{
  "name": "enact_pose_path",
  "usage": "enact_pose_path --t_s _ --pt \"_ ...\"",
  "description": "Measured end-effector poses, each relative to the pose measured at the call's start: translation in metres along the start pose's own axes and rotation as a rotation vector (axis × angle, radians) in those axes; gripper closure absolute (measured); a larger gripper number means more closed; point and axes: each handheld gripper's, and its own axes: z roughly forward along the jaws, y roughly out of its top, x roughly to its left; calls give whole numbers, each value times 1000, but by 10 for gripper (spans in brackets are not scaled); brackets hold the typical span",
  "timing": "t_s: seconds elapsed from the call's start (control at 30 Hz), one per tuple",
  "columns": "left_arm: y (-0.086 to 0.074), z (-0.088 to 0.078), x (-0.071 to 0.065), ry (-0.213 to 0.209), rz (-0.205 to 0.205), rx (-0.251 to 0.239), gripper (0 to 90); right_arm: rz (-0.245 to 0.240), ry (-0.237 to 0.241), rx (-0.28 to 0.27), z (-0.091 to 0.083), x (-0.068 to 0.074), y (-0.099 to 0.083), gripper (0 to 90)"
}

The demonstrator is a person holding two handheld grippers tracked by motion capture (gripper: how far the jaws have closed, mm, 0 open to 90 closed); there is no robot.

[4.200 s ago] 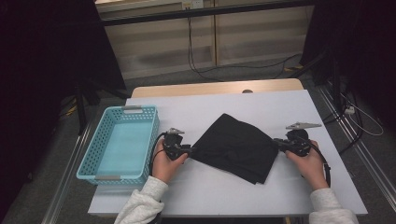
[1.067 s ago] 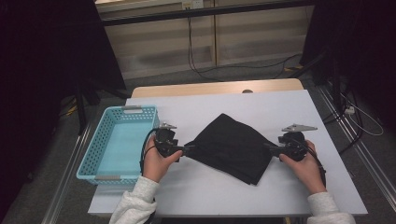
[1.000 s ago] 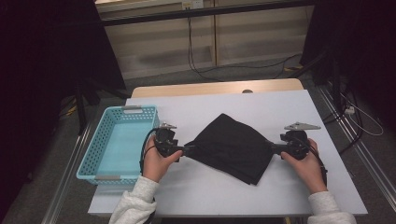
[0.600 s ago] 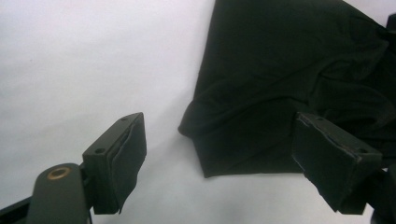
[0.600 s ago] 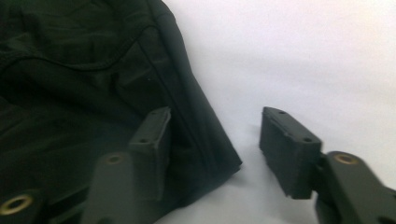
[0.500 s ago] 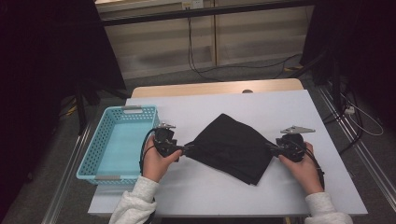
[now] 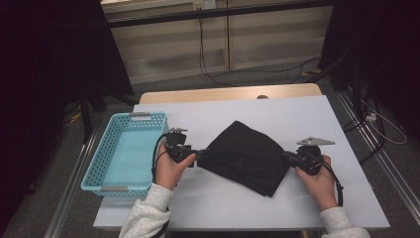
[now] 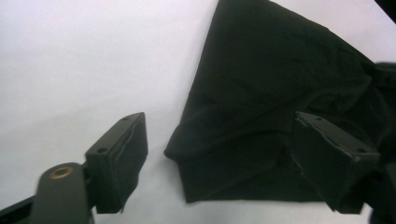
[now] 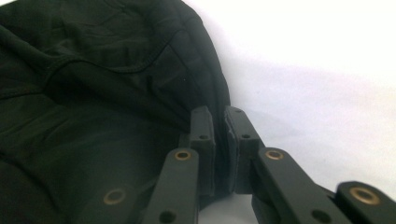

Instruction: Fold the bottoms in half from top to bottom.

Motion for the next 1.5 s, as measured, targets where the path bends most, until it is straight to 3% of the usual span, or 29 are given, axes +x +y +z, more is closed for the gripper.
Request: enact_pose_path --t_s 0.07,0.13,0.2,0.23,0.27,0.3,0.37,0.43,0.47,0.53,0.67,0.73,0.97,1.1,1.23,1.3,1.37,1.4,1.5 --pt "1 7 2 26 -9 -7 201 1 6 -1 -2 0 -2 827" --pt "1 15 7 30 -45 -17 221 3 9 2 -4 1 -3 826" --pt "-3 23 9 50 -44 26 246 3 10 0 -5 2 -4 826" --pt "-6 27 9 40 -52 44 271 2 12 -2 -5 3 -5 825" --pt "-9 28 8 47 -29 31 283 2 12 -4 -6 3 -6 825" --pt "-10 27 7 55 -19 33 313 -2 8 -7 -6 4 -7 825" --pt "-13 23 1 21 -16 76 422 -6 7 -11 -7 5 -8 825" --pt "-17 22 -4 32 13 87 453 -9 4 -10 -8 5 -8 824" --pt "-19 21 -6 38 24 85 512 -9 3 -11 -8 6 -9 824" --pt "-22 22 -7 28 17 77 576 -11 -2 -11 -8 7 -9 825" --pt "-22 22 -4 8 -32 100 786 -11 -3 -9 -9 10 -10 825" --pt "-19 22 -2 -4 -62 113 843 -5 4 -12 -10 11 -11 825" --pt "2 12 6 14 -73 126 870 -6 32 -3 -20 19 -17 827" --pt "13 11 9 27 -66 144 870 -19 50 13 -28 32 -21 825" --pt "17 14 11 26 -72 157 870 -57 21 21 -34 41 -27 808" --pt "17 15 11 20 -71 156 870 -56 13 3 -36 41 -26 719" --pt "17 15 11 17 -73 155 870 -70 -35 -11 -36 39 -22 606" --pt "17 15 11 17 -72 153 870 -77 -37 -19 -36 37 -20 568" --pt "18 16 12 21 -74 155 870 -91 13 -11 -25 35 -16 464"
